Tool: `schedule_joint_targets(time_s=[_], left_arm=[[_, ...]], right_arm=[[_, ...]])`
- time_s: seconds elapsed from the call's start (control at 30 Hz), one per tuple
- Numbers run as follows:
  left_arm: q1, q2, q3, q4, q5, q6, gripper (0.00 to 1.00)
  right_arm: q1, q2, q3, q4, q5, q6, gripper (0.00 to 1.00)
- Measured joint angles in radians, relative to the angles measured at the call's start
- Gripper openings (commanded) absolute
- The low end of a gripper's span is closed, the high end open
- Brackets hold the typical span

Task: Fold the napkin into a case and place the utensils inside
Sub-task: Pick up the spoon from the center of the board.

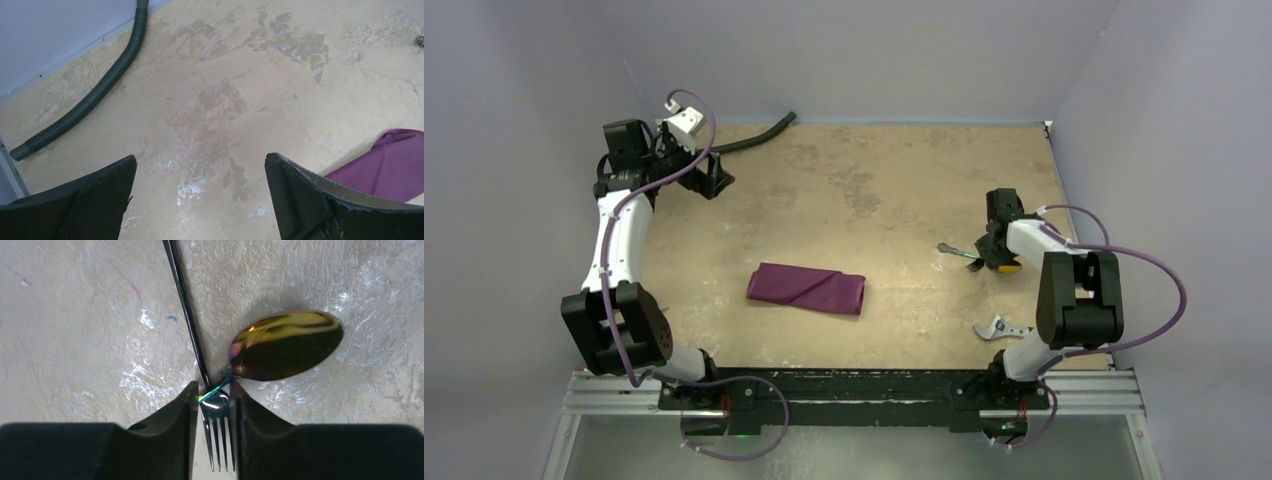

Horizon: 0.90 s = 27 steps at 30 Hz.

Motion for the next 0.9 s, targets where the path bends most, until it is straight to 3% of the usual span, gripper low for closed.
schedule_joint_targets(time_s=[0.2, 0.33, 0.67, 0.9], left_arm=[[0.0, 0.004, 0.026, -0.02, -0.004, 0.008, 0.99], [0.0, 0.004, 0.031, -0.026, -0.009, 0.014, 0.99], [0.0, 0.004, 0.048, -0.046, -0.025, 0.044, 0.99], [0.0, 0.005, 0.049, -0.054, 0.014, 0.022, 0.99]], right_arm=[[0.012, 0.012, 0.0, 0.037, -0.002, -0.005, 0.19], [0.067, 0.028, 0.008, 0.066, -0.009, 0.001, 0.0], [0.29, 0.147, 0.136, 0.114, -0.08, 0.075, 0.0], [0.38, 0.111, 0.185, 0.087, -0.1, 0.111, 0.0]])
